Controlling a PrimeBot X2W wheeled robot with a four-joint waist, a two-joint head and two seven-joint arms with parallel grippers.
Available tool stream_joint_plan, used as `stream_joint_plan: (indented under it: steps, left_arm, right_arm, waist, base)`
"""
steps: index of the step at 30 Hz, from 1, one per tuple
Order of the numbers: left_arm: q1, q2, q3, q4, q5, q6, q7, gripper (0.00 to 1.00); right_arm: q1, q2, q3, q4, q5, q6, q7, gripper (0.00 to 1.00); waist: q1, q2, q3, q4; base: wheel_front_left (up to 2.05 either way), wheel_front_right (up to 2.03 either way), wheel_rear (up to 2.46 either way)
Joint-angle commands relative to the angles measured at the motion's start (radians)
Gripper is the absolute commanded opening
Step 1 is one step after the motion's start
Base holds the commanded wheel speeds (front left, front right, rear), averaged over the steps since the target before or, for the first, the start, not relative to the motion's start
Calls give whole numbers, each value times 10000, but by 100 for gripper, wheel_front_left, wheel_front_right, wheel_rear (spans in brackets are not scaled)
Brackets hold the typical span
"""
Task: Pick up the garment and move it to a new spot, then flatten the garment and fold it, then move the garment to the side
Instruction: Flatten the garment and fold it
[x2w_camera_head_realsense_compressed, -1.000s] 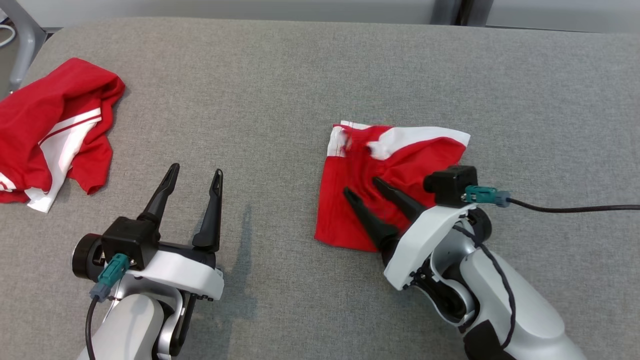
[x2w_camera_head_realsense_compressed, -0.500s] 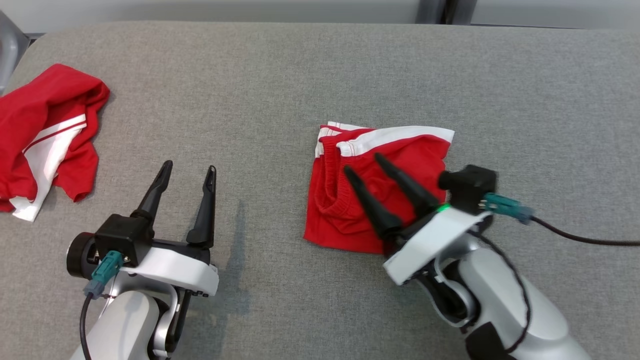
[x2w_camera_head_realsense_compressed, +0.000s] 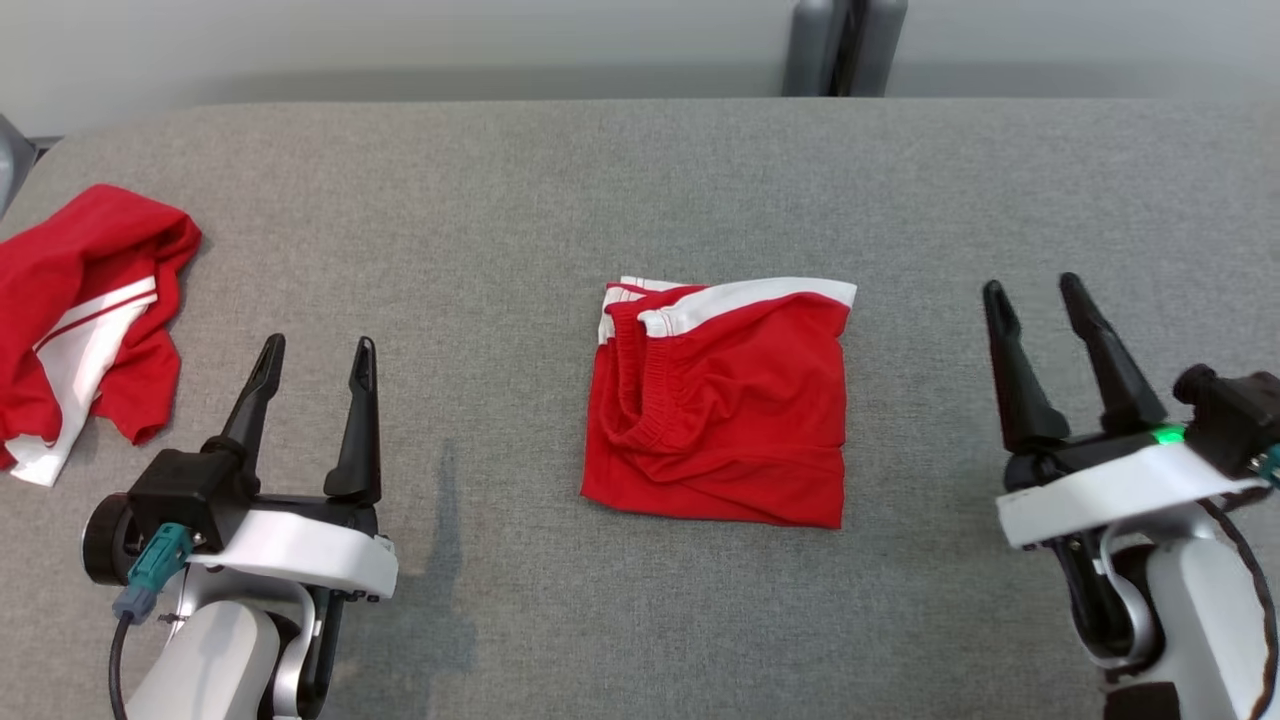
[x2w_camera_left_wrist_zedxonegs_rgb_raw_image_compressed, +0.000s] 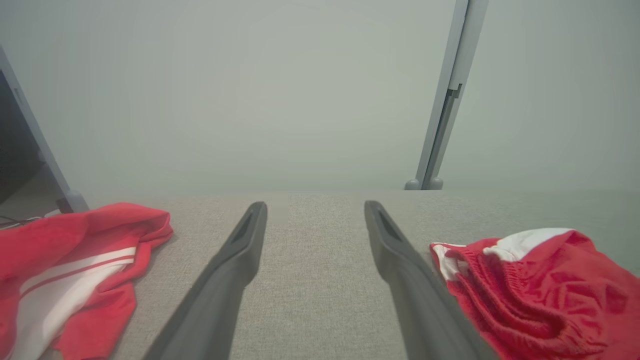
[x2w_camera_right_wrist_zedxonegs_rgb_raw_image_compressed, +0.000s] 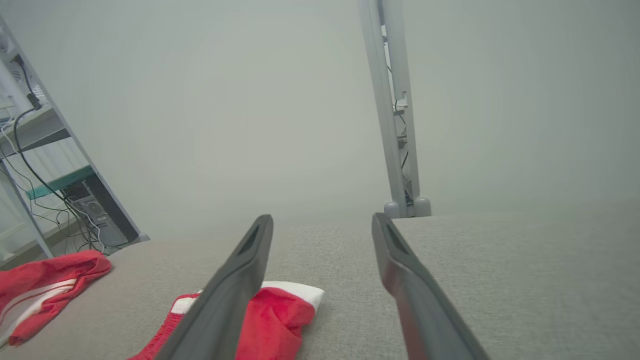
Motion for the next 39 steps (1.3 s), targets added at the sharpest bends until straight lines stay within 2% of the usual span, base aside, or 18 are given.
stream_joint_plan:
  steps: [1,5,11,25,39]
  left_arm:
    - [84,80,78,-102,-46,75,-25,100]
    - [287,232,114,-363,-69,189,100,100]
    - [715,406,85,-700,-88,320,278,100]
    - [1893,679,-149,-994,-233,515,722,100]
    - [2207,875,-342,-1117,-156,647,992,100]
  right_arm:
    - [193,-1,-177,-143,-184,5,65,100]
    - [711,11,-782,-656,-1021,5,270,100]
    - [1490,117,-1085,-1245,-1627,5,582,100]
    - [2979,281,-1243,-1715,-1925,5,1199,100]
    - [3687,427,-1443,-2092,-2075,3,1604,100]
  waist:
    - [0,-1,-127,-58]
    - [0,-1,-415,-154]
    - [0,-1,-938,-286]
    - [0,-1,-2426,-331]
    - [0,-1,-2723,-288]
  base:
    - [0,0,0]
    - [0,0,0]
    - [0,0,0]
    - [0,0,0]
    - [0,0,0]
